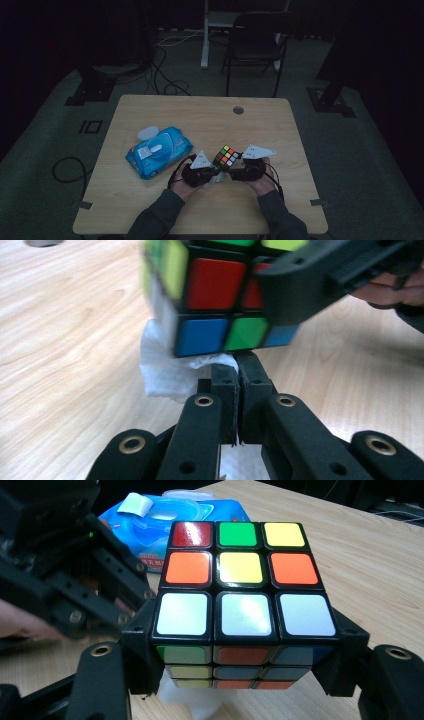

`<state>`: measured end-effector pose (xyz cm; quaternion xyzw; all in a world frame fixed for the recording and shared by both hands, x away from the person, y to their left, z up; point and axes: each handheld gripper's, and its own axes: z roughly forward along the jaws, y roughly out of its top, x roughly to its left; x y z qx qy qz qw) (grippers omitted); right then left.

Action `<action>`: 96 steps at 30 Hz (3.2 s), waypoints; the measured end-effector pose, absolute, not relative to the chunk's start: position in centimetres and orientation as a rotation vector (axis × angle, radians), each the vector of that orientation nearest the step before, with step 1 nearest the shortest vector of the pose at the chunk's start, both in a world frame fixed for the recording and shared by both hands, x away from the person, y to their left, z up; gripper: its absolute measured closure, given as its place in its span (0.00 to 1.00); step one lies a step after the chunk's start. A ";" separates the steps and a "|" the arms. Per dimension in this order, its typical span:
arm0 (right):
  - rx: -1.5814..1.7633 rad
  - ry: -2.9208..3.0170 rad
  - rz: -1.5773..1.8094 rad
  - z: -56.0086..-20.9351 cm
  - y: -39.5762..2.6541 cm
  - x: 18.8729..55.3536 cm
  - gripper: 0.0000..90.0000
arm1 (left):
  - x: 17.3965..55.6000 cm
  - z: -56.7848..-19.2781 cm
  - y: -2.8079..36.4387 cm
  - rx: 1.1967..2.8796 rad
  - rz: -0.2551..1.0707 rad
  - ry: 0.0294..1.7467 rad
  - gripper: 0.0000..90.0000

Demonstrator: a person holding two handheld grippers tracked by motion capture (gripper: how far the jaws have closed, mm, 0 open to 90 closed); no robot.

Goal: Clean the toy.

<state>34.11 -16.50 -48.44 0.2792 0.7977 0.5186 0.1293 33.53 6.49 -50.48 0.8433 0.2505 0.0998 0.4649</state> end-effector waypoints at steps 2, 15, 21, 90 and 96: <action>0.810 2.319 1.508 -48.4 -16.5 34.1 0.39 | 33.7 -50.3 7.0 2.070 0.252 0.618 0.98; 0.812 2.319 1.501 -48.6 -16.6 34.1 0.39 | 34.4 -49.7 8.6 2.046 0.278 0.661 0.98; 0.796 2.336 1.494 -48.7 -16.5 34.0 0.38 | 34.6 -49.3 8.9 2.019 0.274 0.669 0.98; 0.544 2.518 1.370 -50.6 -12.9 32.5 0.39 | 37.4 -44.8 7.4 2.007 0.139 0.547 0.98; 0.536 2.514 1.360 -50.5 -12.8 32.3 0.38 | 37.7 -45.1 6.7 2.031 0.109 0.541 0.98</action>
